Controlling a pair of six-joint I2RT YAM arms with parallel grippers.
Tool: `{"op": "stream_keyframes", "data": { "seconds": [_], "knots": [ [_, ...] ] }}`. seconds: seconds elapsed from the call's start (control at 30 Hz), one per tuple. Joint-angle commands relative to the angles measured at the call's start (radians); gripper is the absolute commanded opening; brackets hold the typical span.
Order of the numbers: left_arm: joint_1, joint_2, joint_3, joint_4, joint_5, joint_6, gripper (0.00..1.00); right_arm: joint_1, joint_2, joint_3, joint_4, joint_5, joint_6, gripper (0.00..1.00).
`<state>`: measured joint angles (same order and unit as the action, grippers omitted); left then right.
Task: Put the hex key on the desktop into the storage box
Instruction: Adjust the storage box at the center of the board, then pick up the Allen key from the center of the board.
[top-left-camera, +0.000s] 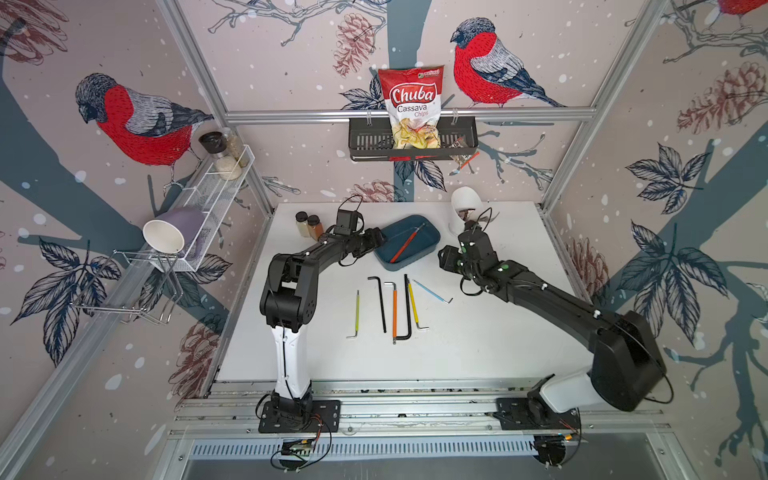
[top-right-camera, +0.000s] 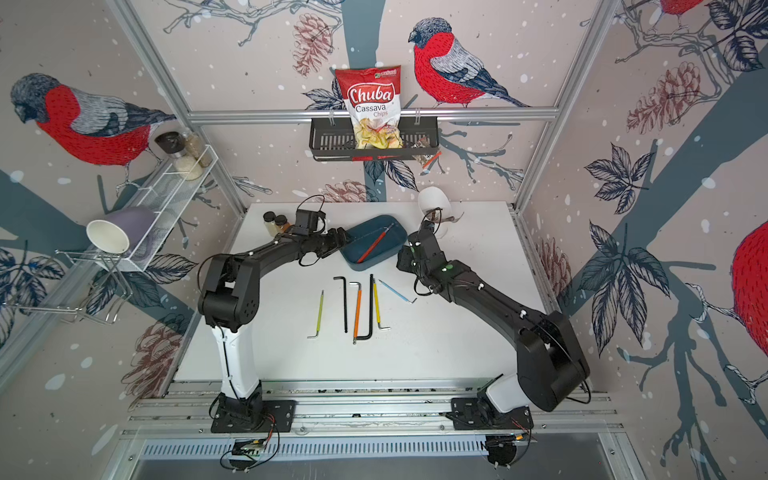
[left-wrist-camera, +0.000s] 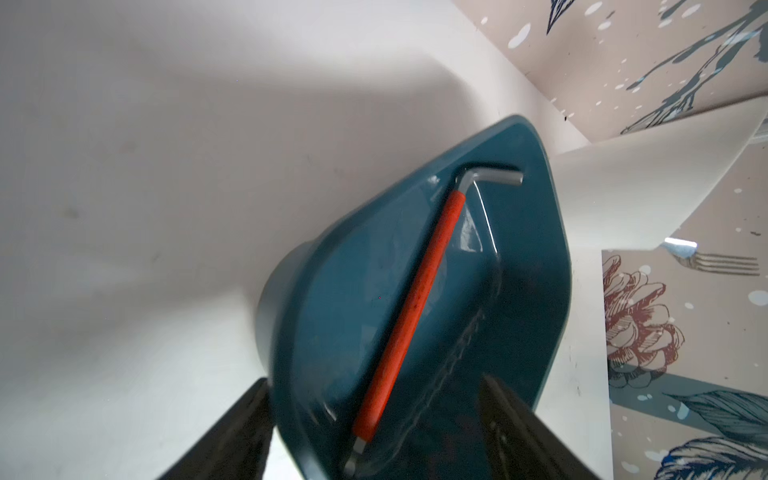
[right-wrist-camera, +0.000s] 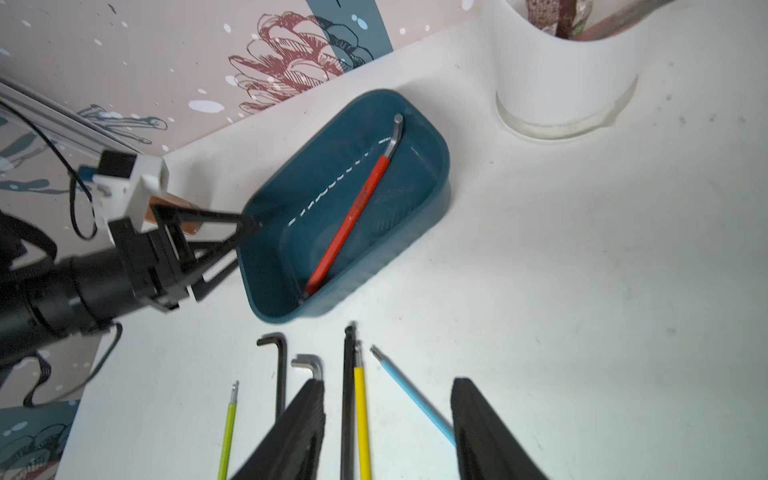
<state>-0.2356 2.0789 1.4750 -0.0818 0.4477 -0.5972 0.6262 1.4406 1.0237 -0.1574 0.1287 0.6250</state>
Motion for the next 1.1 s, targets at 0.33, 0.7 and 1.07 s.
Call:
{"op": "stream_keyframes", "data": {
  "seconds": [0.33,0.7,1.07],
  "knots": [
    [0.095,-0.152,0.122,-0.223,-0.121,0.149,0.96,0.069,0.119,0.04,-0.134,-0.083,-0.185,0.53],
    [0.152,-0.404,-0.051,-0.308,-0.227,0.326,0.97,0.214,0.331,0.19,-0.302,-0.1,-0.131,0.47],
    [0.157,-0.458,-0.116,-0.273,-0.246,0.328,0.97,0.296,0.464,0.236,-0.361,-0.025,-0.081,0.43]
  ]
}}
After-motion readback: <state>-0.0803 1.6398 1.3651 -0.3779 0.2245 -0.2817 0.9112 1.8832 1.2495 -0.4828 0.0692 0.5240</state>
